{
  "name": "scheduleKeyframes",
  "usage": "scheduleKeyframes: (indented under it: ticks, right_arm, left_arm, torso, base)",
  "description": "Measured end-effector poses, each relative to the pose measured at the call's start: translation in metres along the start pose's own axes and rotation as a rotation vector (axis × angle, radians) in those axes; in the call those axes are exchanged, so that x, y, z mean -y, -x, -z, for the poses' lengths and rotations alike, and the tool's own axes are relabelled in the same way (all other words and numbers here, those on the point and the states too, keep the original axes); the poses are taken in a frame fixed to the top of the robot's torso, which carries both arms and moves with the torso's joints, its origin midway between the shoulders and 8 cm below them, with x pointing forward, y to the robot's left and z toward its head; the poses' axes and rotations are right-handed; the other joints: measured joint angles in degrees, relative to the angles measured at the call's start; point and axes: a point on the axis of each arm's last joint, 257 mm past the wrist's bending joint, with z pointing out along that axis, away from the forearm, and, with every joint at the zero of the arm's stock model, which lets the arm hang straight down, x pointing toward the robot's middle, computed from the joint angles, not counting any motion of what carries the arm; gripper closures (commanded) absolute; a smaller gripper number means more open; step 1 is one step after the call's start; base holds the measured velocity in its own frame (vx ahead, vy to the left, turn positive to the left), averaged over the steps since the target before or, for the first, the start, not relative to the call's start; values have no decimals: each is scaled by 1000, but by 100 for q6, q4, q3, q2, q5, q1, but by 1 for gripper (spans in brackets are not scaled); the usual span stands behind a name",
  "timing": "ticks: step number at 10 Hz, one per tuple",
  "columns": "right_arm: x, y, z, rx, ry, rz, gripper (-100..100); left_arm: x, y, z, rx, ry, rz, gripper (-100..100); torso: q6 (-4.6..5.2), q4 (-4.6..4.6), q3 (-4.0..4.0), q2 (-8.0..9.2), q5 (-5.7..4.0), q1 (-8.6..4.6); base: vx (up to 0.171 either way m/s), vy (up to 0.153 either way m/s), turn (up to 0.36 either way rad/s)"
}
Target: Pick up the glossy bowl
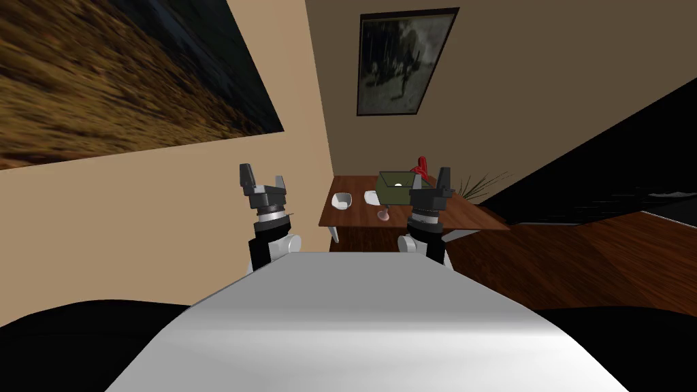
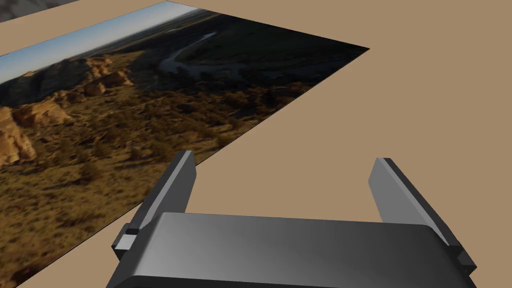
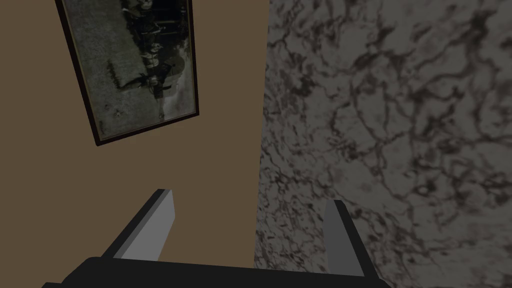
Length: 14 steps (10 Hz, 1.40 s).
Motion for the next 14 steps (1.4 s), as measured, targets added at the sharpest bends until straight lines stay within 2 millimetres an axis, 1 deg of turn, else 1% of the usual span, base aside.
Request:
scheduleKeyframes:
  ticks: [2, 5, 7, 9, 10, 14]
  right_arm:
    - [0, 0, 0, 0, 0, 0, 0]
    - [0, 0, 0, 0, 0, 0, 0]
    - [0, 0, 0, 0, 0, 0, 0]
    - [0, 0, 0, 0, 0, 0, 0]
    - [0, 0, 0, 0, 0, 0, 0]
    - [0, 0, 0, 0, 0, 0, 0]
  left_arm:
    - [-6, -5, -1, -38, 18, -17, -100]
    - [-24, -13, -6, -101, 76, -55, -100]
    - [-48, -14, -6, -133, 138, -83, -100]
    - [-58, -13, -8, -148, 175, -100, -100]
    - [-70, -14, -11, -157, 200, -111, -100]
    - [-102, -10, -12, -173, 297, -142, -100]
  torso:
    - [0, 3, 8, 14, -2, -9]
    - [0, 6, 16, 28, -4, -19]
    - [0, 8, 20, 35, -5, -24]
    - [0, 6, 17, 29, -5, -21]
    - [1, 7, 19, 33, -6, -29]
    - [0, 4, 11, 19, -3, -13]
  base:
    - [-56, -36, 11]
    - [-78, -52, 16]
    - [-83, -60, 12]
    - [-84, -67, 15]
    - [-67, -54, 9]
    - [-64, -40, 14]
